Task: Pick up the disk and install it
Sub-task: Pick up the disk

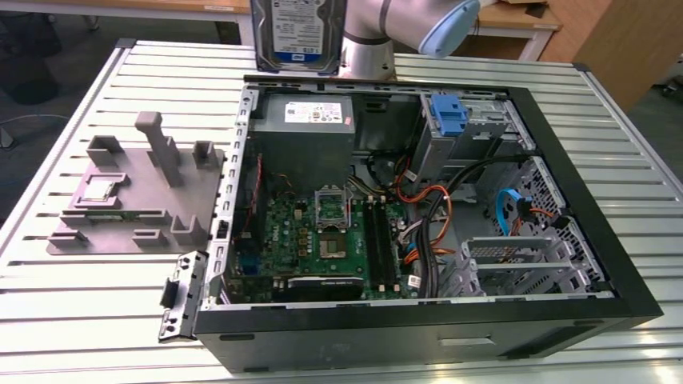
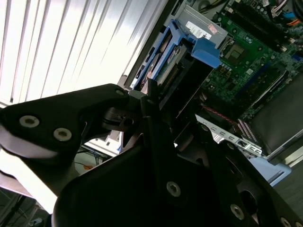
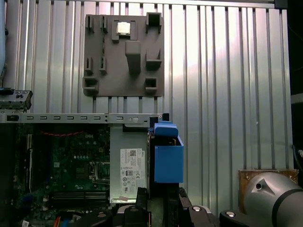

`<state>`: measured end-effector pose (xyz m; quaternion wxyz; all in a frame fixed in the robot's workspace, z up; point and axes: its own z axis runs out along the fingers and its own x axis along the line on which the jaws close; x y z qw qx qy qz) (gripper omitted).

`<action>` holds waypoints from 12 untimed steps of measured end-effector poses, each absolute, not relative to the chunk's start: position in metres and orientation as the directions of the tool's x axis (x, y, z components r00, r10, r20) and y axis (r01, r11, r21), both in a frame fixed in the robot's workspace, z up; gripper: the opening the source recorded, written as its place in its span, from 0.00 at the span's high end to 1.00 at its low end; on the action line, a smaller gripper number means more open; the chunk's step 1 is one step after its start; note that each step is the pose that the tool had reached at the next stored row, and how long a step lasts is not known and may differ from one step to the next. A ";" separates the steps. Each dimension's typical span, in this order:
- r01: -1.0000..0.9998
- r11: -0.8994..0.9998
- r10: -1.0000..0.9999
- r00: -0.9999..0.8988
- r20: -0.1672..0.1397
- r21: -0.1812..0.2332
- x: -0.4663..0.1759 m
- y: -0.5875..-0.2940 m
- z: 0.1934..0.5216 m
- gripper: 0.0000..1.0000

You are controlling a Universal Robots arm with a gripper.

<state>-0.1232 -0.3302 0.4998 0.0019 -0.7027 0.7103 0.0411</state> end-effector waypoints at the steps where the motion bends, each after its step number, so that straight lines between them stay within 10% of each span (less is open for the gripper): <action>1: -0.998 0.009 -0.998 -0.012 -0.060 0.056 -0.123 -0.330 0.500 0.65; 12: -0.998 0.009 -0.998 -0.012 -0.060 0.056 -0.119 -0.330 0.500 0.65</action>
